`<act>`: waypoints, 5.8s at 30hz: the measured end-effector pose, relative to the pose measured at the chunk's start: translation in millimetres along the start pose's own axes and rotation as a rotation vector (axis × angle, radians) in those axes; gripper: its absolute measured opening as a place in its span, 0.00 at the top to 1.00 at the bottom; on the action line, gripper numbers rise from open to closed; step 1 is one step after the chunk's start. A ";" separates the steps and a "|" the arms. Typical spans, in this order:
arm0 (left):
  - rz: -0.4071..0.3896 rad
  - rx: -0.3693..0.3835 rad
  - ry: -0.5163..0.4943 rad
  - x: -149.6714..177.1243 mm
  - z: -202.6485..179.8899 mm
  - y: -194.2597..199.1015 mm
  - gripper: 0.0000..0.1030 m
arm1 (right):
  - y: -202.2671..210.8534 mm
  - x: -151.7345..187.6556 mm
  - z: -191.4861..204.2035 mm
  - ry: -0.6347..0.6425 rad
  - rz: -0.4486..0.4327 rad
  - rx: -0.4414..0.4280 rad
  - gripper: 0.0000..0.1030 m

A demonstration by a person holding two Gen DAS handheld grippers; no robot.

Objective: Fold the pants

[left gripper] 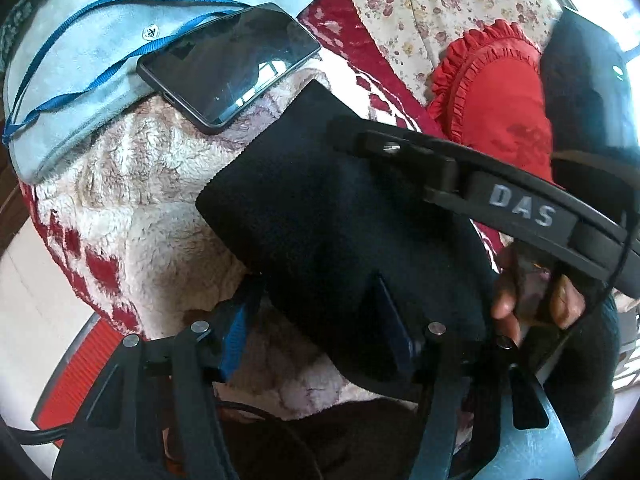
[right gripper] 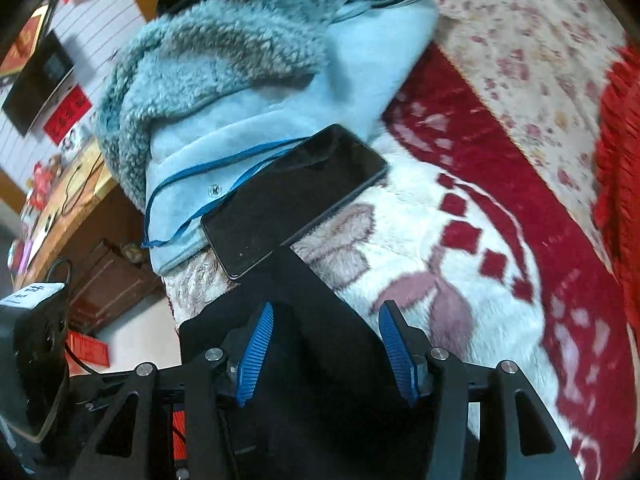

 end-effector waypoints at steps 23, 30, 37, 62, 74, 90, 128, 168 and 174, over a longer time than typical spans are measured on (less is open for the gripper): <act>-0.147 0.025 -0.126 -21.2 -48.3 54.7 0.80 | 76.4 2.9 2.2 -0.131 -0.213 -0.195 0.80; -0.179 0.074 -0.273 -14.8 -110.3 80.4 0.80 | 153.0 23.8 -24.2 -0.205 -0.352 -0.223 0.83; -0.141 0.112 -0.410 3.6 -171.0 70.4 0.81 | 210.3 66.2 -70.0 -0.317 -0.451 -0.241 0.95; -0.013 0.080 -0.620 51.4 -213.5 34.1 0.89 | 189.5 148.9 -164.1 -0.774 -0.409 -0.258 0.48; 0.001 0.045 -0.500 32.9 -172.1 27.9 0.76 | 155.3 128.7 -162.8 -0.727 -0.345 -0.250 0.64; 0.044 0.046 -0.513 38.5 -171.8 11.9 0.72 | 138.3 140.3 -182.7 -0.767 -0.285 -0.174 0.44; 0.059 -0.056 -0.647 28.4 -212.2 -24.4 0.63 | 224.5 240.8 -226.6 -0.774 -0.399 0.134 0.96; 0.056 -0.051 -0.619 18.4 -192.0 -15.1 0.47 | 212.0 281.7 -151.8 -0.654 -0.182 0.148 0.83; 0.099 0.018 -0.530 14.1 -177.6 -23.9 0.31 | 226.1 280.4 -193.2 -0.765 -0.245 0.183 0.46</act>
Point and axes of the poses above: each gripper's, at about its wrist camera, not at the fingertips, and y roughly against the way its jaws point, z to its left, x to its underside, the point moved 6 cm from there along -y, roughly the way its jaws point, and after that the axes turned 14 degrees about -y, right-handed, at the moved point
